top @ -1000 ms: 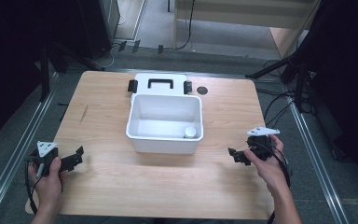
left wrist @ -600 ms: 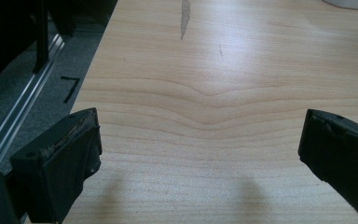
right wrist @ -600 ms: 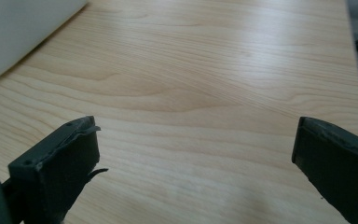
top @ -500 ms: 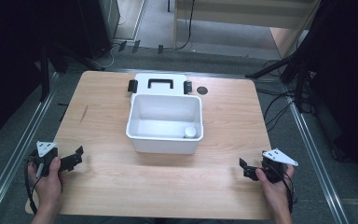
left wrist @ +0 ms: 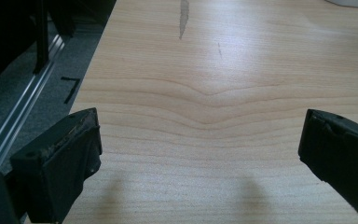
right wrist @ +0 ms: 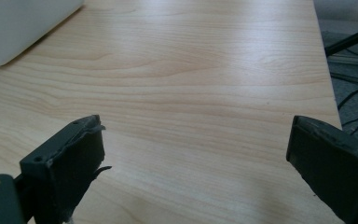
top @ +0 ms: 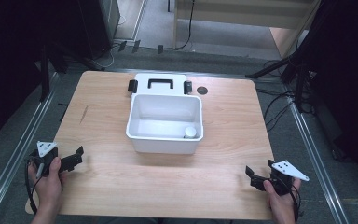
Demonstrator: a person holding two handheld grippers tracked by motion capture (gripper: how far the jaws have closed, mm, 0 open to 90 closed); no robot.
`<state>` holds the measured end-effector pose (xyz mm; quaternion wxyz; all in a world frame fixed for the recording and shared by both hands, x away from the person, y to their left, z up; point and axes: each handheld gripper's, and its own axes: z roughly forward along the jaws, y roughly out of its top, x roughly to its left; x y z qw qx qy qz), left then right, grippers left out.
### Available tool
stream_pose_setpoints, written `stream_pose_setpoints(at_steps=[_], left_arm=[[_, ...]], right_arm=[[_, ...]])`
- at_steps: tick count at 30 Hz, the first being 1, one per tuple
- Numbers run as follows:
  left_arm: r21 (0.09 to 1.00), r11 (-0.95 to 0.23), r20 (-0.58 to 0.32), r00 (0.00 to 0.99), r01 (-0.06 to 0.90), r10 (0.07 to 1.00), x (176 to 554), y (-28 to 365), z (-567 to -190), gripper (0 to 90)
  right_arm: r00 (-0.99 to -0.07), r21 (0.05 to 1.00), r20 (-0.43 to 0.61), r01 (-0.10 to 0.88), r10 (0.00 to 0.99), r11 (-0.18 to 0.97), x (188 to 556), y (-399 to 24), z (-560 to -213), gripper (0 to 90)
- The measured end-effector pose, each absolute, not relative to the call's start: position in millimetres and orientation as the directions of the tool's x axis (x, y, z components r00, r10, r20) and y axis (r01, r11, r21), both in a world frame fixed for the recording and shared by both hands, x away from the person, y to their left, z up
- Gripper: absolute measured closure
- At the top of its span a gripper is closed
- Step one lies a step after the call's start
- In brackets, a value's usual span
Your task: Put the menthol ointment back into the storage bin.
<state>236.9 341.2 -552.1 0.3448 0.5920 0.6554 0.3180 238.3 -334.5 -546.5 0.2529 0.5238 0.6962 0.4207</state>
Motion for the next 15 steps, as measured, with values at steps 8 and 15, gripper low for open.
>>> stream_pose_setpoints(at_steps=[8,15], left_arm=[[0.824,0.093,-0.072,-0.06,0.559,0.996,236.9,340.6,-552.2,0.0],[0.824,0.08,-0.062,-0.051,0.56,0.997,237.2,339.1,-552.1,0.1]], right_arm=[[-0.251,0.833,0.093,0.549,0.964,0.062,244.4,-335.3,-547.0,12.5],[-0.254,0.831,0.097,0.553,0.962,0.063,245.9,-335.3,-547.2,12.9]])
